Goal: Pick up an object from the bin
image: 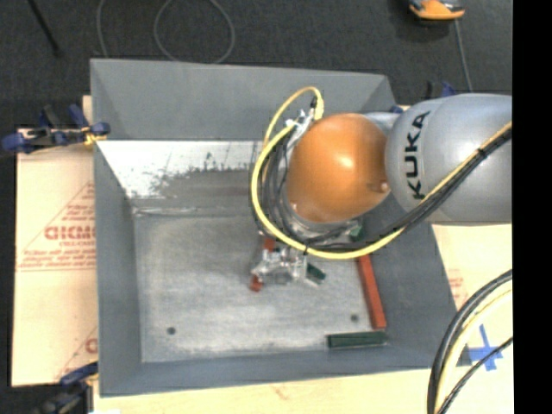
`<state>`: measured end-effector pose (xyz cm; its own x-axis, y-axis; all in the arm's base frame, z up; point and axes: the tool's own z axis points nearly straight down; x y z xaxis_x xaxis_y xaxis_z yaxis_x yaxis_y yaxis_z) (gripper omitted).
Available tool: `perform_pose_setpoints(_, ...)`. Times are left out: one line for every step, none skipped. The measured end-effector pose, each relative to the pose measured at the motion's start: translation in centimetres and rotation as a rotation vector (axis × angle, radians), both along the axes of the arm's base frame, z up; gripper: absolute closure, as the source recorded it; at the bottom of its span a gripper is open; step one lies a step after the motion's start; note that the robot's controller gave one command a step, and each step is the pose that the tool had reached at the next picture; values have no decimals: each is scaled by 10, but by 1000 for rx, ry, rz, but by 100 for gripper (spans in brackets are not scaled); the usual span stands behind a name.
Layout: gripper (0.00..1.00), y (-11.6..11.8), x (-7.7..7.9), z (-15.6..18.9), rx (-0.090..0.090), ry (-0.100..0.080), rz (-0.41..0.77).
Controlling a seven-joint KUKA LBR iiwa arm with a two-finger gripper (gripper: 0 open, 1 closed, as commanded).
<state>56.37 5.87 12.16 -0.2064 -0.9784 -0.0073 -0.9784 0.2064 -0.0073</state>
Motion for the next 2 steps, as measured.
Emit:
perform_pose_setpoints(0, -5, -1, -3, -3, 8, -11)
perform_pose_setpoints(0, -28, 82, -51, -3, -3, 25)
